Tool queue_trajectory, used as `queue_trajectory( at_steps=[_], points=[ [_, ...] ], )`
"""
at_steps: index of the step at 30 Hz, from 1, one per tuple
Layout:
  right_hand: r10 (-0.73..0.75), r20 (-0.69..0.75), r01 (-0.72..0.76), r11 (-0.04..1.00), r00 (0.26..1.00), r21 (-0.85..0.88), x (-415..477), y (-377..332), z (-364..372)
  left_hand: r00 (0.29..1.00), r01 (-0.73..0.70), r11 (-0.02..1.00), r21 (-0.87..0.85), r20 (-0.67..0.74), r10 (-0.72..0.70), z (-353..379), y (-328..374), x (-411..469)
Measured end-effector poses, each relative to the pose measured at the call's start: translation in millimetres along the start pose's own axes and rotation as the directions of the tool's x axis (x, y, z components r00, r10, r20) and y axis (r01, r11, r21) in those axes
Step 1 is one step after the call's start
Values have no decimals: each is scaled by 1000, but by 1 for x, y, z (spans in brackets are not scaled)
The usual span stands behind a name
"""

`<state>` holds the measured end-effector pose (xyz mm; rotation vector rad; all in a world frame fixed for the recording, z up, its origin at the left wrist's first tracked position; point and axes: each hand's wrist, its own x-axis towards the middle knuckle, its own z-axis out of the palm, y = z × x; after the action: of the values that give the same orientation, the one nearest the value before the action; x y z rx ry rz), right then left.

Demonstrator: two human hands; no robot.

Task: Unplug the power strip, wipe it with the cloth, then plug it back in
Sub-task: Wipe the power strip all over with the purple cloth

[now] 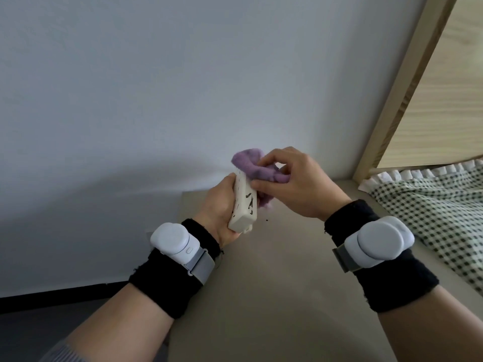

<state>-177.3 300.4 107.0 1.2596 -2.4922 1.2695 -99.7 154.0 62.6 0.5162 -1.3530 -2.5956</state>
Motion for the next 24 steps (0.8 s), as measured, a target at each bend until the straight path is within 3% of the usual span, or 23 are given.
queue_trajectory(
  at_steps=[5, 9, 12, 16, 21, 24],
  points=[
    [-61, 59, 44, 968, 996, 248, 0, 0, -2, 999, -43, 997, 56, 34, 41, 2, 2, -3],
    [6, 83, -28, 965, 997, 262, 0, 5, 2, 995, -34, 997, 70, 101, 27, 4, 2, -5],
    [75, 122, -115, 924, 990, 364, -2, 4, 4, 984, -4, 1000, -5, 178, 5, 4, 3, -6],
    [115, 63, -131, 901, 991, 413, 0, 4, -1, 996, 18, 999, -46, 90, -14, 2, 3, -3],
    [33, 267, -100, 965, 963, 241, -4, 4, -11, 999, 20, 996, -82, 39, -17, 0, 1, -3],
    [3, 118, -17, 993, 993, 114, 2, 1, -6, 1000, 19, 997, -75, -6, -19, -1, 0, 1]
  ],
)
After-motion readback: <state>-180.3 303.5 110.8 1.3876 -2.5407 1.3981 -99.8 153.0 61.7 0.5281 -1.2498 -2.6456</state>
